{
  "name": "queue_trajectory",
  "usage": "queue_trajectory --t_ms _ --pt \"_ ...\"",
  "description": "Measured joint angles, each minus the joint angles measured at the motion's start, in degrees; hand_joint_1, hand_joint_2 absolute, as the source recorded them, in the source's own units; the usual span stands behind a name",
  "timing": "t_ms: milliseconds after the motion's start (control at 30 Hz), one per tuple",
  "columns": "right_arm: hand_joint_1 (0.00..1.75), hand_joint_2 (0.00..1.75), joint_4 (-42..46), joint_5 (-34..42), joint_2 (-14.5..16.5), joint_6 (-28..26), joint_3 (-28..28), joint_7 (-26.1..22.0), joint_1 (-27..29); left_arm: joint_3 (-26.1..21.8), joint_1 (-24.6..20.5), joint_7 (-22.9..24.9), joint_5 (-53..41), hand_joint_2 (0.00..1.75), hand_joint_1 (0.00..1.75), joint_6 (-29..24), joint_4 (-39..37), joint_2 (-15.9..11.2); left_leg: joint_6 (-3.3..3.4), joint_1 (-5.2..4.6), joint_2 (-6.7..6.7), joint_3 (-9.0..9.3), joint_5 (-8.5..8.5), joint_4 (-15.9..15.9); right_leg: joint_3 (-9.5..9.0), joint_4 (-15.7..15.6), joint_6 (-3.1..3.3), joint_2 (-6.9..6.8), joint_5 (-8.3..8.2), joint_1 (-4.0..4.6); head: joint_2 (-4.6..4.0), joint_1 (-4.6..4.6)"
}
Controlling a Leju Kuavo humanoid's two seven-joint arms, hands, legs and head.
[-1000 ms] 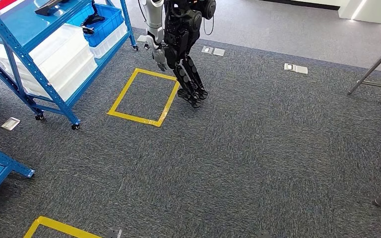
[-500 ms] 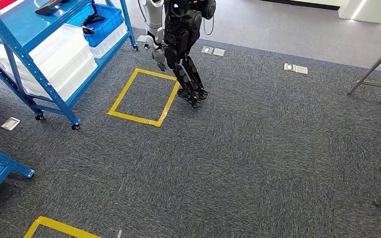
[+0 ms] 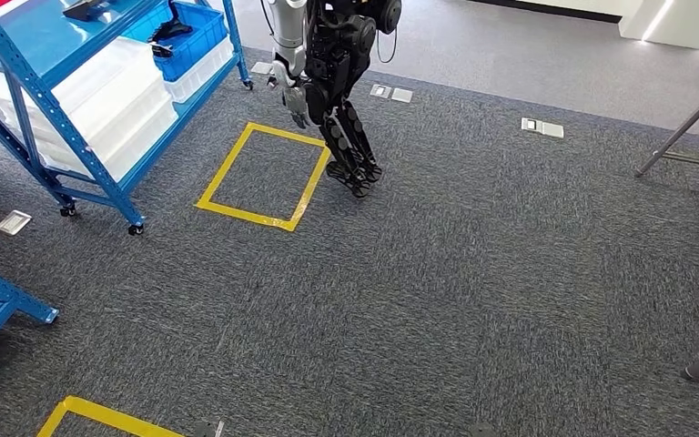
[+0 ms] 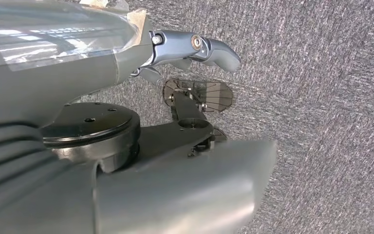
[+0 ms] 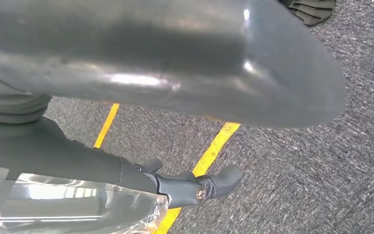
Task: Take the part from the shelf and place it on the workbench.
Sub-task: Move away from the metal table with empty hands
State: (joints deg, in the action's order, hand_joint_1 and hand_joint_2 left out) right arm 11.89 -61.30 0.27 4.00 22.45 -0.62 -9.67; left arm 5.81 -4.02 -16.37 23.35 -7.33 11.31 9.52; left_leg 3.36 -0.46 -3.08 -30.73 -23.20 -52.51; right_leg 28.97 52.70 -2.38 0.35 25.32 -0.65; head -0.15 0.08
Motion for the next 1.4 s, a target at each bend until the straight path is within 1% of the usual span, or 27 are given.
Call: queue_trajectory --t_ms 67,133,167,200,233,267,333,400,467,533,600,667,700,733,767,833,900,967,1000,1033,1067,1133,1200,1233,1267,1333,1400 --pt "0.00 0.00 0.0 0.0 0.0 0.0 0.0 0.0 0.0 0.0 0.0 0.0 -0.2 0.00 0.00 0.1 0.0 0.0 0.42 0.11 -0.17 0.14 0.20 0.2 2.77 6.0 0.42 -0.05 3.07 -0.08 0.00 0.09" --pt "0.00 0.00 0.0 -0.1 0.0 0.0 0.0 0.0 0.0 0.0 0.0 0.0 -0.4 0.00 0.00 0.1 0.0 0.0 0.55 -0.12 -0.50 0.05 0.19 0.1 7.28 15.3 0.87 -0.06 6.94 -0.14 0.00 0.17" --pt "0.00 0.00 0.0 -0.1 0.0 0.0 0.0 0.0 0.1 0.0 0.0 0.0 -0.5 0.00 0.00 0.2 0.0 0.0 0.56 -0.21 -0.80 0.00 0.18 0.0 8.83 18.4 0.79 -0.05 7.90 -0.14 0.00 0.17" --pt "0.00 0.00 0.0 -0.2 0.0 0.0 0.1 0.0 0.2 0.0 0.0 0.1 -0.6 0.00 0.00 0.2 0.0 0.0 0.54 -0.27 -1.21 -0.03 0.16 -0.1 9.17 19.1 0.51 -0.05 7.83 -0.13 0.00 0.17" --pt "0.00 0.00 0.0 -0.2 0.0 0.0 0.1 0.0 0.3 0.0 0.0 0.1 -0.7 0.00 0.00 0.3 0.0 0.0 0.47 -0.31 -1.73 -0.04 0.12 -0.2 8.14 17.0 0.09 0.03 6.78 -0.14 0.00 0.16" --pt "0.00 0.00 0.0 -0.2 0.0 0.0 0.2 0.0 0.3 0.0 -0.1 0.2 -0.8 0.00 0.00 0.3 0.0 0.0 0.36 -0.31 -2.31 -0.05 0.05 -0.4 6.04 13.0 -0.34 0.46 5.13 -0.22 0.00 0.19" --pt "0.00 0.00 0.0 -0.2 0.0 0.0 0.3 0.0 0.4 0.0 -0.1 0.2 -0.9 0.00 0.00 0.5 0.1 0.1 -0.13 -0.41 -3.52 -0.23 -0.28 -1.1 1.83 4.6 -0.57 2.69 2.15 -0.45 0.00 0.19" --pt "0.00 0.00 -0.1 -0.2 0.0 0.0 0.4 0.0 0.4 0.0 -0.2 0.2 -1.0 0.00 0.00 0.5 0.2 0.1 -0.74 -0.54 -4.58 -0.58 -0.58 -1.6 0.21 1.7 0.21 3.88 1.18 -0.35 0.00 0.15" --pt "0.00 0.00 -0.1 -0.2 0.0 0.0 0.4 -0.1 0.4 0.0 -0.1 0.2 -1.0 0.00 0.00 0.6 0.2 0.0 -1.27 -0.52 -5.24 -0.98 -0.64 -1.8 0.10 1.9 1.15 2.63 1.03 -0.32 0.00 0.10" --pt "0.00 0.00 -0.1 -0.2 0.1 0.0 0.4 -0.1 0.4 0.0 0.0 0.3 -1.1 0.00 0.00 0.6 0.3 -0.1 -1.85 -0.46 -2.61 -1.99 -2.08 -4.0 0.05 1.8 1.97 1.27 0.86 -0.51 0.00 -0.18" --pt "0.00 0.00 -0.1 -0.2 0.1 0.0 0.5 -0.1 0.7 0.0 -0.3 0.3 -1.1 0.00 0.00 0.6 0.3 -0.1 -2.53 -0.18 1.25 -5.14 -5.97 -10.7 0.01 1.8 2.68 -0.37 0.95 -0.30 0.01 -0.57" --pt "0.00 0.00 -0.1 -0.3 0.0 0.0 0.5 -0.1 1.0 0.0 -0.4 0.3 -1.1 0.00 0.00 0.6 0.3 -0.1 -3.13 0.34 2.48 -9.03 -9.24 -18.5 0.02 1.8 3.06 -2.16 1.14 0.01 0.01 -0.72" --pt "0.00 0.00 -0.1 -0.3 -0.1 0.0 0.5 -0.1 1.1 0.0 -0.3 0.4 -1.1 0.00 0.00 0.6 0.3 -0.1 -3.32 0.54 2.69 -9.81 -9.31 -20.0 0.00 1.8 3.12 -2.99 1.23 0.08 0.01 -0.73" --pt "0.00 0.00 -0.1 -0.3 -0.1 0.0 0.5 -0.1 1.0 0.0 -0.3 0.4 -1.1 0.00 0.00 0.6 0.3 -0.1 -3.44 0.69 2.96 -9.39 -8.25 -19.0 -0.07 1.8 3.13 -3.72 1.33 0.11 0.00 -0.74" --pt "0.00 0.00 -0.1 -0.3 -0.1 0.0 0.5 -0.1 1.0 0.0 -0.2 0.4 -1.2 0.00 0.00 0.5 0.3 -0.1 -3.43 0.78 3.48 -7.76 -6.36 -15.8 -0.22 1.9 3.09 -4.41 1.45 0.12 0.00 -0.75" --pt "0.00 0.00 -0.1 -0.3 0.0 0.0 0.5 -0.1 0.9 0.0 -0.3 0.4 -1.2 0.00 0.00 0.5 0.4 -0.2 -3.01 0.60 5.90 -3.20 -2.80 -7.2 -0.63 1.9 2.71 -5.64 1.84 0.34 0.00 -0.75" --pt "0.00 0.00 -0.1 -0.3 0.0 0.0 0.5 -0.1 0.9 0.0 -0.5 0.4 -1.2 0.00 0.00 0.5 0.4 -0.2 -2.34 0.19 7.09 -1.13 -1.77 -3.1 -0.93 1.9 2.13 -6.74 2.25 0.62 0.00 -0.66" --pt "0.00 0.00 -0.1 -0.3 0.0 0.0 0.5 -0.1 0.7 0.0 -0.6 0.4 -1.2 0.00 0.00 0.5 0.4 -0.2 -1.72 0.07 5.73 -1.23 -1.78 -2.9 -1.11 2.0 1.55 -7.74 2.59 0.80 0.01 -0.59" --pt "0.00 0.00 -0.1 -0.4 0.0 0.0 0.5 -0.1 0.5 0.0 -0.5 0.4 -1.2 0.00 0.00 0.5 0.4 -0.2 -1.43 0.14 5.07 -1.13 -1.64 -2.7 -1.06 2.3 1.27 -7.32 2.91 0.73 0.01 -0.58" --pt "0.00 0.00 -0.1 -0.4 0.1 0.0 0.5 -0.1 0.4 0.0 -0.6 0.4 -1.2 0.00 0.00 0.5 0.4 -0.2 -1.07 0.29 4.43 -1.02 -1.45 -2.5 -0.58 3.5 1.15 -6.05 3.64 0.68 0.01 -0.52" --pt "0.00 0.00 -0.1 -0.4 0.1 0.0 0.5 -0.1 0.4 0.0 -0.7 0.4 -1.2 0.00 0.00 0.5 0.4 -0.1 -0.74 0.45 3.82 -0.90 -1.25 -2.3 0.40 5.7 1.16 -4.39 4.76 0.60 0.01 -0.43" --pt "0.00 0.00 -0.1 -0.4 0.0 0.0 0.5 -0.1 0.7 0.0 -0.9 0.4 -1.3 0.00 0.00 0.6 0.4 -0.1 -0.41 0.51 2.34 -1.00 -1.15 -2.3 4.29 13.6 1.50 -1.41 8.04 0.27 0.00 -0.24" --pt "0.00 0.00 -0.2 -0.4 0.0 0.0 0.6 -0.1 1.0 0.0 -0.8 0.4 -1.3 0.00 0.00 0.6 0.4 0.0 -0.39 0.49 0.51 -1.01 -1.15 -2.3 7.68 19.5 1.17 -0.67 9.59 0.04 0.00 -0.16" --pt "0.00 0.00 -0.2 -0.4 -0.1 0.0 0.7 -0.1 1.1 0.0 -0.8 0.4 -1.3 0.00 0.00 0.6 0.4 0.0 -0.44 0.51 -0.36 -0.97 -1.18 -2.4 7.79 19.0 0.63 -0.55 8.77 -0.09 0.00 -0.13" --pt "0.00 0.00 -0.2 -0.4 -0.1 0.0 0.7 -0.1 1.0 0.0 -0.8 0.5 -1.3 0.00 0.00 0.6 0.4 0.0 -0.53 0.56 -1.17 -0.93 -1.24 -2.6 6.96 16.7 0.02 -0.40 7.26 -0.26 0.00 -0.15" --pt "0.00 0.00 -0.2 -0.4 -0.1 0.0 0.7 -0.1 0.9 0.0 -0.8 0.4 -1.3 0.00 0.00 0.6 0.4 0.0 -0.87 0.67 -2.45 -0.97 -1.46 -3.0 4.14 9.9 -1.03 0.61 3.97 -0.75 0.00 -0.11" --pt "0.00 0.00 -0.2 -0.4 -0.1 0.0 0.7 -0.1 0.8 0.0 -0.8 0.4 -1.3 0.00 0.00 0.6 0.4 0.0 -1.45 0.54 -3.47 -1.31 -1.82 -3.7 2.44 5.6 -0.95 2.23 2.36 -0.84 0.00 0.03"
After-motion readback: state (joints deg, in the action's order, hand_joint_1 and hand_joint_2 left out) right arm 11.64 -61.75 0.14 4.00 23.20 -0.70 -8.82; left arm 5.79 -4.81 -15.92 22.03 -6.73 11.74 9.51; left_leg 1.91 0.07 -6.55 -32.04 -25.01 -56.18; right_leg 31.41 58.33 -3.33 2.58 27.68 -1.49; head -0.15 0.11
